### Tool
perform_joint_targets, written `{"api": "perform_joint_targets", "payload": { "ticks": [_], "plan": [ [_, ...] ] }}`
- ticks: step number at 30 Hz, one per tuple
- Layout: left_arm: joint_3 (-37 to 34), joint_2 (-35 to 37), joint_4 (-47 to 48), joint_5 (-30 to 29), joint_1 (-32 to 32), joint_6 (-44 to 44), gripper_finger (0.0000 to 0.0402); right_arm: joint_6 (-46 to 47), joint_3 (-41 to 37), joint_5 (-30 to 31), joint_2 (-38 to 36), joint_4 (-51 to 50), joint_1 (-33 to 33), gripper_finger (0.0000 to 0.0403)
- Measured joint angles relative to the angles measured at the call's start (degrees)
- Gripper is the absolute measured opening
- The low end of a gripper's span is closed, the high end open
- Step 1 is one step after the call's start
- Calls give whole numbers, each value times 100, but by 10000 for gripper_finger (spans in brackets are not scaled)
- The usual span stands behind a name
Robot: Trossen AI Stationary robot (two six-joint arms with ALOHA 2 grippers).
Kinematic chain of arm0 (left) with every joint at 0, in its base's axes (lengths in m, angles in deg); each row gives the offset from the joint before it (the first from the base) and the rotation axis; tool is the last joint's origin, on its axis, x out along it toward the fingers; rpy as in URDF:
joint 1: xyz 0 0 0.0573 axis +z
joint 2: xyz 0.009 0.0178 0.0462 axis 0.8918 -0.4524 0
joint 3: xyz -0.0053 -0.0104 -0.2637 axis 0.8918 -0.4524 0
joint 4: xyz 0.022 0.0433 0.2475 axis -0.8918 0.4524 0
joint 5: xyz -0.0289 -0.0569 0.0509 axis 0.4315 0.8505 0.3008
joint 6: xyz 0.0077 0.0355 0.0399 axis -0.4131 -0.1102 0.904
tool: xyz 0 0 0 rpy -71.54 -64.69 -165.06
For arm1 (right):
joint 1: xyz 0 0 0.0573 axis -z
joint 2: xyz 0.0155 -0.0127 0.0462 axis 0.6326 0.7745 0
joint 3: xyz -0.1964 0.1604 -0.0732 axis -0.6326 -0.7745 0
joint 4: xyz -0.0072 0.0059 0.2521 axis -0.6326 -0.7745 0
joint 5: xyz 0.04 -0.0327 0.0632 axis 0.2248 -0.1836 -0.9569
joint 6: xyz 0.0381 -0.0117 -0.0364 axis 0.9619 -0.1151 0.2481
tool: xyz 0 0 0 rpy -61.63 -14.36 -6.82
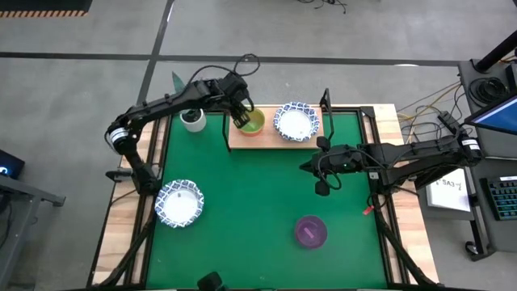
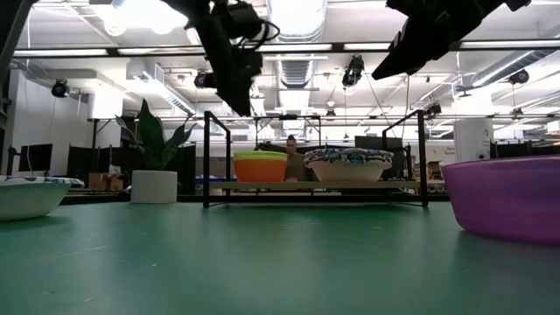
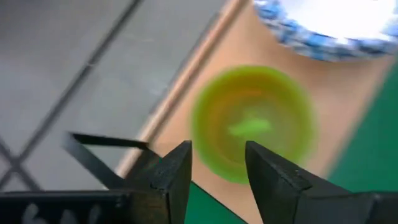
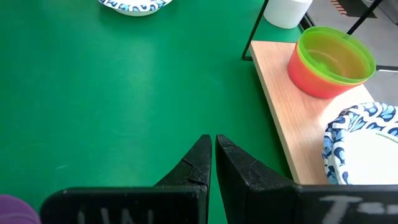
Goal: Place and stack bowls onto a shelf
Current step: Stack the purple bowl on top of the green bowl on the shelf
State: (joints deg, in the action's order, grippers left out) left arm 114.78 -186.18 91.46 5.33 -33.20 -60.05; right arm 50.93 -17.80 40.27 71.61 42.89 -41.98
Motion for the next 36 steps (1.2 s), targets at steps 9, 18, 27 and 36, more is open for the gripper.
{"api": "perform_joint_targets", "payload": {
  "ticks": [9,18,27,36],
  "plan": [
    [-188,718,722,355,-1355,-789,130,-32,0,1,0,193,0,13],
    [-1025,1144,927,297,-3474,-1967,130,69,0,3,1,406,0,13],
    [-2072,1198,1592,-675,-4717,-4285,153,338,0,-45,55,705,-11,13],
    [-2818,1304,-399,-1371,-5433,-2166,160,612,66,-301,673,713,-167,13]
  ]
}}
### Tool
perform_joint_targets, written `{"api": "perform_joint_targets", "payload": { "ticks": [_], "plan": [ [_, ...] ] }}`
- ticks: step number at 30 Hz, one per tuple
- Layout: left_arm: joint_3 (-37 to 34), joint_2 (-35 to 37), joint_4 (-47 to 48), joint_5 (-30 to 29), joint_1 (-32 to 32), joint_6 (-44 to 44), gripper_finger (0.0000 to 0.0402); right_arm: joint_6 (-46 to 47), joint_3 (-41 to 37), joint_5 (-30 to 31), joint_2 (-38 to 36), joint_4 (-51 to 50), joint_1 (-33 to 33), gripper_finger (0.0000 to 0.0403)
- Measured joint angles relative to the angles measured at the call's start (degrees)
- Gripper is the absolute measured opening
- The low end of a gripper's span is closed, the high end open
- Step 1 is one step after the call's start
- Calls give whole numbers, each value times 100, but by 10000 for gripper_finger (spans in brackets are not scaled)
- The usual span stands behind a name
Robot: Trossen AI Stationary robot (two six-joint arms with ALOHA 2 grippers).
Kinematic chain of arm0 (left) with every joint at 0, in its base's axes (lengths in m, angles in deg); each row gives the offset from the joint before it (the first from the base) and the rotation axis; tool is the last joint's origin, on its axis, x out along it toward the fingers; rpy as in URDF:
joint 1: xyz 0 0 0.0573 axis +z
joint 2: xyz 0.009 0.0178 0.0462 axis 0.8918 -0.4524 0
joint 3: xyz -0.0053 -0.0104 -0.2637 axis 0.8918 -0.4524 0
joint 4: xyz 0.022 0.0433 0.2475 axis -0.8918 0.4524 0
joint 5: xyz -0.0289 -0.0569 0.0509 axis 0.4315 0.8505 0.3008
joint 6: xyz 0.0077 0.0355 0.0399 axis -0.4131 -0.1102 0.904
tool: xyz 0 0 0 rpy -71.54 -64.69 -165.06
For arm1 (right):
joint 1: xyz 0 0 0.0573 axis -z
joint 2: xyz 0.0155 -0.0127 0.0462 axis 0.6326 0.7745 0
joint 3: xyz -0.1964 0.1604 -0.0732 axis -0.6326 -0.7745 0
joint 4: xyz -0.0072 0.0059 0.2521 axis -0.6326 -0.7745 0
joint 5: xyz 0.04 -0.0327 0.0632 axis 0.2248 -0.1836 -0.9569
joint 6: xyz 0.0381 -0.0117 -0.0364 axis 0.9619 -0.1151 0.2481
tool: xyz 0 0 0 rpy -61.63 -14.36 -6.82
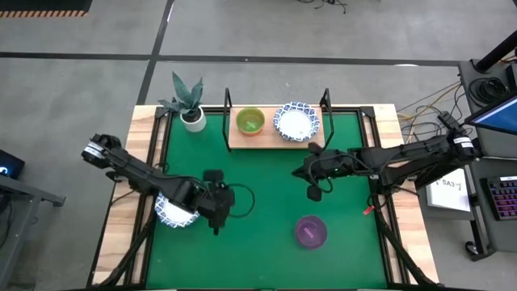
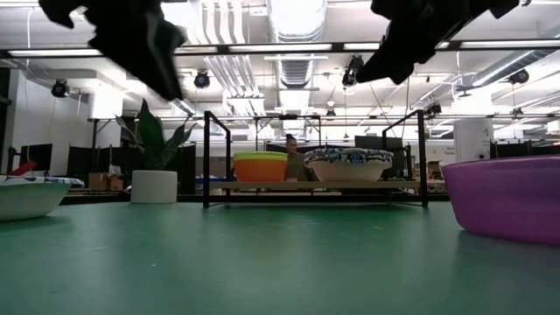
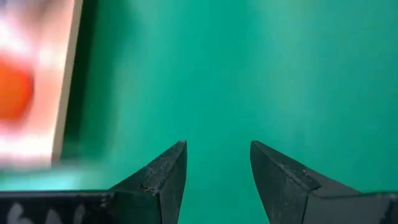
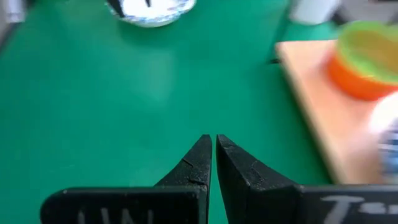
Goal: Place and stack bowls onto a shelf
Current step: Stack the purple bowl on top of the green bowl on the shelf
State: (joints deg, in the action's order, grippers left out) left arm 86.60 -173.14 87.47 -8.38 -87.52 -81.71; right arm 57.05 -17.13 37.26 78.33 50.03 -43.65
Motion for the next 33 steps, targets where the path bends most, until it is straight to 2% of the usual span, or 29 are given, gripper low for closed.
{"api": "perform_joint_targets", "payload": {
  "ticks": [4,7,11,15,20,25,30,33],
  "plan": [
    [-316,237,-1121,-113,-55,1027,160,387,339,-512,378,-193,-165,13],
    [-557,518,-1424,-231,-40,1193,160,670,788,-595,708,-864,-326,13],
    [-1000,951,-1562,-839,-33,986,160,919,1513,-599,1241,-1956,-538,13],
    [-1390,1385,-1608,-874,-33,432,160,942,2189,-598,1822,-2921,-713,13],
    [-1515,1752,-1669,-870,-43,56,160,1218,2901,-652,2474,-3916,-734,17],
    [-1523,1880,-1663,-870,-53,115,160,1547,3346,-936,3054,-4709,-740,69],
    [-1523,1879,-1652,-866,-53,357,160,1445,3402,-1108,3414,-4810,-901,150],
    [-1523,1868,-1611,-856,-53,405,160,1193,3396,-1524,3553,-4866,-1112,182]
  ]
}}
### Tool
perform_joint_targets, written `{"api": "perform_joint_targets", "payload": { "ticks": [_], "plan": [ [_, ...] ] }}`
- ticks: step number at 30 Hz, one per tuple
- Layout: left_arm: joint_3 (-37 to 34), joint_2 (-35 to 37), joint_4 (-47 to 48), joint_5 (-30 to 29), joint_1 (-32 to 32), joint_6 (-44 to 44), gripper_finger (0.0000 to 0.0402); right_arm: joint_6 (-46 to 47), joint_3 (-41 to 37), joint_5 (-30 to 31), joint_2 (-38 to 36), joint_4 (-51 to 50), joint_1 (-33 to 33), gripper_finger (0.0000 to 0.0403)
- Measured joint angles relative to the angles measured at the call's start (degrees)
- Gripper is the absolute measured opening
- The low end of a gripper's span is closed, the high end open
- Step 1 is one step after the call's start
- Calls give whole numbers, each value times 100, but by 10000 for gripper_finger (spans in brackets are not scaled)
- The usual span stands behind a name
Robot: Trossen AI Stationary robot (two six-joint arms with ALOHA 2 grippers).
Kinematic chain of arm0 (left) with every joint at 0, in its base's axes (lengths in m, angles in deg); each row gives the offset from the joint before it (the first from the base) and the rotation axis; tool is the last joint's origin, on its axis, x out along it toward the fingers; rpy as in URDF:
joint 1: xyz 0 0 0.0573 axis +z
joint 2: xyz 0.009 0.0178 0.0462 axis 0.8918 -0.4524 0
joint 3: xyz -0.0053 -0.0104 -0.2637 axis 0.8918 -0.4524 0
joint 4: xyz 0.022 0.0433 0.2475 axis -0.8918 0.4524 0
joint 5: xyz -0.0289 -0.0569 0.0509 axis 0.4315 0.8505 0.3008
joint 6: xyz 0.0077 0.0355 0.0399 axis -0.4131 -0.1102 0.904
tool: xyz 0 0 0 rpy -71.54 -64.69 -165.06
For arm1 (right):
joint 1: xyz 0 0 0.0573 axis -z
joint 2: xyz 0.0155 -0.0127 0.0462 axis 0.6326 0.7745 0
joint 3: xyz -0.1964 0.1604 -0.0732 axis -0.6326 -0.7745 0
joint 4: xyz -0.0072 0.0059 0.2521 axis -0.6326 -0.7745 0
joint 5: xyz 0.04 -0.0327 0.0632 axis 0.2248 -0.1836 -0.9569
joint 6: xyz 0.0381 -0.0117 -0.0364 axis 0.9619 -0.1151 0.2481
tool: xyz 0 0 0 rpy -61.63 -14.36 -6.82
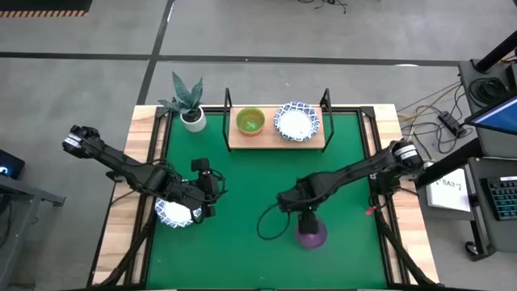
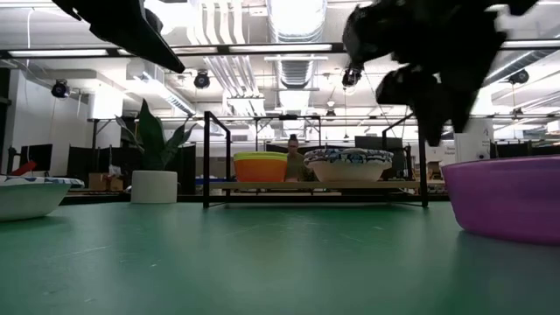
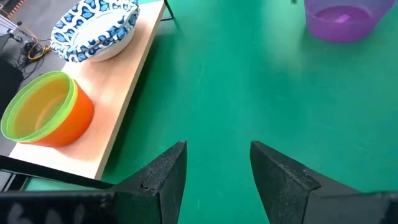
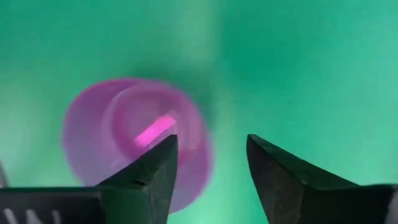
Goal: Place and stack bowls onto a shelf
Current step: Stack the purple bowl on top of the green bowl on the shelf
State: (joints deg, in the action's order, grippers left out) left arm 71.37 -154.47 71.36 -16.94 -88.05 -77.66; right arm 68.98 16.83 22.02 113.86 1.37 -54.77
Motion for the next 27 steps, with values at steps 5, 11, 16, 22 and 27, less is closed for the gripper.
{"api": "perform_joint_targets", "payload": {
  "ticks": [5,11,16,22,27],
  "plan": [
    [0,0,10,3,0,-51,160,71,0,63,174,37,-330,187],
    [0,-45,50,14,0,-84,160,215,-39,541,345,55,-397,170],
    [-2,-43,72,14,-30,-109,160,15,-48,594,654,124,-395,168],
    [-2,-43,70,15,-66,-140,160,-73,-55,461,918,162,-392,138],
    [-2,-43,73,14,-68,-140,160,-137,-59,274,728,173,-281,26]
  ]
}}
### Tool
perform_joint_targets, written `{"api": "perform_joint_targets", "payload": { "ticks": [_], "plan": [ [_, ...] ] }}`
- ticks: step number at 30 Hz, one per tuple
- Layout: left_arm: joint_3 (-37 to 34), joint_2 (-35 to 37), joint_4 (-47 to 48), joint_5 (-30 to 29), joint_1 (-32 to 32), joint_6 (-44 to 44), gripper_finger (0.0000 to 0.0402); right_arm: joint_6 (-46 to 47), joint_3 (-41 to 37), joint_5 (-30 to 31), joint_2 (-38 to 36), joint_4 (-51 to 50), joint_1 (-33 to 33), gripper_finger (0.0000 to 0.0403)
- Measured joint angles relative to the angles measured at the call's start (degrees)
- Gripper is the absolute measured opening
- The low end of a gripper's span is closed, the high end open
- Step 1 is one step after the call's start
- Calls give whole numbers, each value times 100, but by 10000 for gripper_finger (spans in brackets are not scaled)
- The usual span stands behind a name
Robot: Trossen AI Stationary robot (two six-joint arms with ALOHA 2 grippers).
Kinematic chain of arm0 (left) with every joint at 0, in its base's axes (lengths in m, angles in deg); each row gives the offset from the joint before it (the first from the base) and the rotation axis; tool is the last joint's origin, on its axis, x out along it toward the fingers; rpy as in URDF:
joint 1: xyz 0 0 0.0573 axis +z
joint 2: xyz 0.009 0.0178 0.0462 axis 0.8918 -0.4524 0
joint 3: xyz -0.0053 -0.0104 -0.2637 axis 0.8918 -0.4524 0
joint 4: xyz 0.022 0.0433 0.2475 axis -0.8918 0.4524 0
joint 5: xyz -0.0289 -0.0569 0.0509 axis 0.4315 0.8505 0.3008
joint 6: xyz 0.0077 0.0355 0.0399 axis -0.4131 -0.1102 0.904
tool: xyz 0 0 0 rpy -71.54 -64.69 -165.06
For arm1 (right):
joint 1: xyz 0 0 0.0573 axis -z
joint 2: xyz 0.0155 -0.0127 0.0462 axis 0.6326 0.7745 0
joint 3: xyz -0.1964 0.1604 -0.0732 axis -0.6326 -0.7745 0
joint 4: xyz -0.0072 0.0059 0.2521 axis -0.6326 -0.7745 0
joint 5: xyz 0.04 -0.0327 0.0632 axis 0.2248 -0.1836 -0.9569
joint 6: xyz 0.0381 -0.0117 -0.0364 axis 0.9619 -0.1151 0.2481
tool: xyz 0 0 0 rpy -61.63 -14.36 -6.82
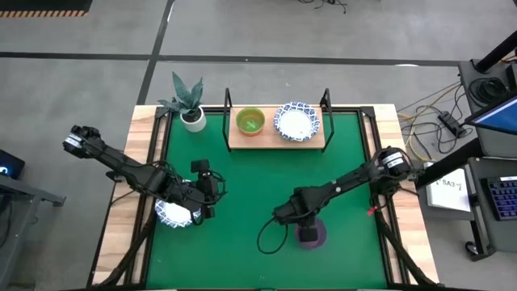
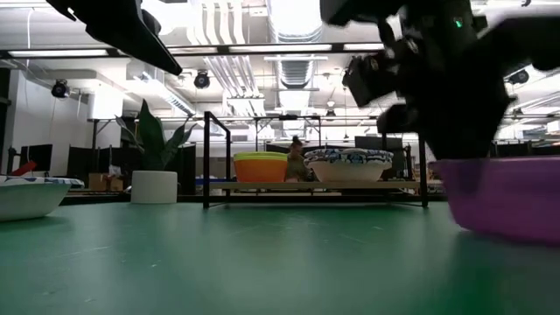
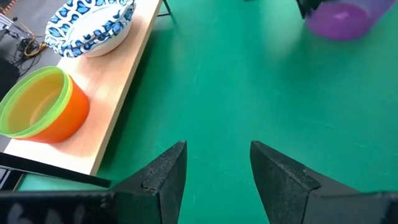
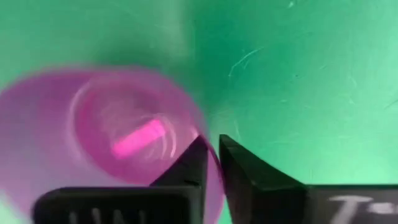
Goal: Place and stack bowls onto a shelf
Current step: Stack the purple bowl on top of the green bowl on the shelf
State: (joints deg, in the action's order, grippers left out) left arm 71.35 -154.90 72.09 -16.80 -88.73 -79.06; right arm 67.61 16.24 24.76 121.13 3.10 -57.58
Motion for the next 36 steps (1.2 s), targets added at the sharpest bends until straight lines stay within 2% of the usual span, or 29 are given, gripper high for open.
{"api": "perform_joint_targets", "payload": {
  "ticks": [5,11,16,21,25,30,33,36],
  "plan": [
    [0,2,92,-4,-33,28,160,77,389,27,-402,11,441,9],
    [-9,114,267,-22,-138,15,160,21,1312,-26,-765,-18,1473,8],
    [-9,190,399,-21,-213,-142,160,-1087,1649,-531,-920,-49,1903,8],
    [-9,190,493,-15,-260,-241,160,-1317,1499,-554,-916,-71,1745,9],
    [-29,190,492,-14,-259,-277,160,-1121,958,-404,-922,598,1273,9],
    [-76,190,507,-11,-262,-291,160,-490,100,-131,-924,1561,537,9],
    [-81,190,473,-11,-262,-287,160,8,-339,229,-924,1715,160,9],
    [-81,190,379,-9,-262,-226,160,484,-585,342,-924,1679,-102,9]
  ]
}}
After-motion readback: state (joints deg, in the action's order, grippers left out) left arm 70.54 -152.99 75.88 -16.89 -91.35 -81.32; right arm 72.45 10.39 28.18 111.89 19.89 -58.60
